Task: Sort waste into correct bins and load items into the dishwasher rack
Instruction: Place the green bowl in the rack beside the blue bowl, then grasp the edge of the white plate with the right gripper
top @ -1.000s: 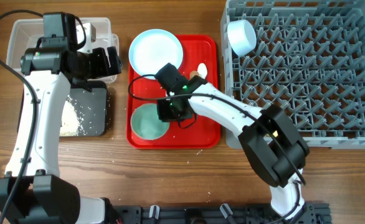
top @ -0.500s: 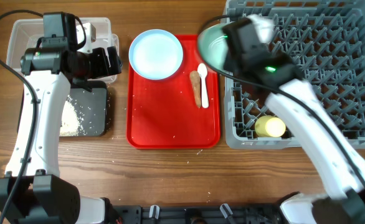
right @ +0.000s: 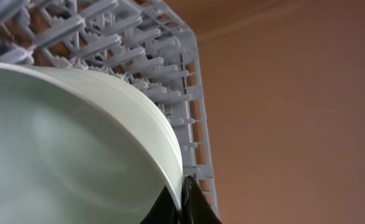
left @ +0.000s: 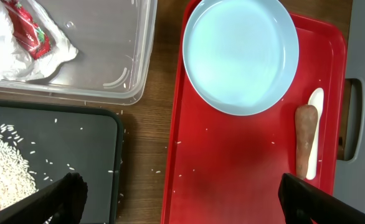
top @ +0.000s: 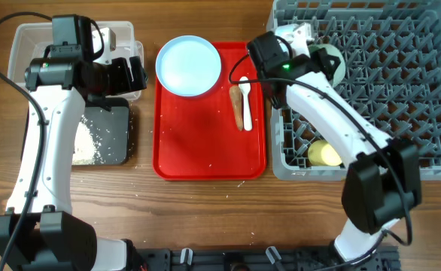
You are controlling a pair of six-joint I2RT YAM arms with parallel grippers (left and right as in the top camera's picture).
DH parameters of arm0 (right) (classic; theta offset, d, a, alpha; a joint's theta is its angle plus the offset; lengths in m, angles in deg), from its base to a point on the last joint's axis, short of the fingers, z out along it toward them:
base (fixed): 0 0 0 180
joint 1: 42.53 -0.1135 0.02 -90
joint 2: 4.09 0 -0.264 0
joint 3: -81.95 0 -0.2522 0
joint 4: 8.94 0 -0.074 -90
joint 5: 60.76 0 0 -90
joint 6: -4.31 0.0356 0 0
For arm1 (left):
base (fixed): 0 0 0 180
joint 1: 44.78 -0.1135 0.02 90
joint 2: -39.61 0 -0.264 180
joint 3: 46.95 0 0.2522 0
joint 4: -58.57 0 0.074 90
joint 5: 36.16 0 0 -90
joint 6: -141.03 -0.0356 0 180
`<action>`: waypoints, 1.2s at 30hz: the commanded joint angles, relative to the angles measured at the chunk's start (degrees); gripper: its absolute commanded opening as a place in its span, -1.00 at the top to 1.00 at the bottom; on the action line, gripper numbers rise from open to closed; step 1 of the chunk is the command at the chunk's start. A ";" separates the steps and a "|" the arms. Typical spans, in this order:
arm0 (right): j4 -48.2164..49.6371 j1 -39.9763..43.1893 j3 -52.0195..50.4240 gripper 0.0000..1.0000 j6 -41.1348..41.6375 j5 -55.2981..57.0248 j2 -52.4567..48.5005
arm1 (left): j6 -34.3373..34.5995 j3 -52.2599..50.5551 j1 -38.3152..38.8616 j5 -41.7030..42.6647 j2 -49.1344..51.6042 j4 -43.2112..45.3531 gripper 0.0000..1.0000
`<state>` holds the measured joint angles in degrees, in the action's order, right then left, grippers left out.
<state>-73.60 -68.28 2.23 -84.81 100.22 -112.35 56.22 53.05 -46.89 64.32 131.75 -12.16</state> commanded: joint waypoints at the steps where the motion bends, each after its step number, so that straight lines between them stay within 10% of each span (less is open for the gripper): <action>1: 0.33 -0.24 -0.02 0.91 -2.40 3.10 -2.05 | -0.26 0.79 -0.31 -0.09 -0.44 0.11 -0.99; 13: -3.85 -1.92 -0.02 0.91 -2.34 -6.62 -2.43 | -0.26 0.79 -0.31 -0.11 -0.44 0.11 -1.00; 28: -6.51 -7.61 0.07 -0.99 -1.73 -14.16 -0.85 | -0.26 0.79 -0.31 -0.11 -0.44 0.13 -1.00; 36: 9.38 -7.61 0.61 -0.99 0.63 -39.26 11.67 | -0.26 0.79 -0.31 -0.11 -0.44 0.11 -1.00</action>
<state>-68.77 -75.61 2.10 -85.49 77.33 -107.35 56.22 53.05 -46.89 64.32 131.73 -12.16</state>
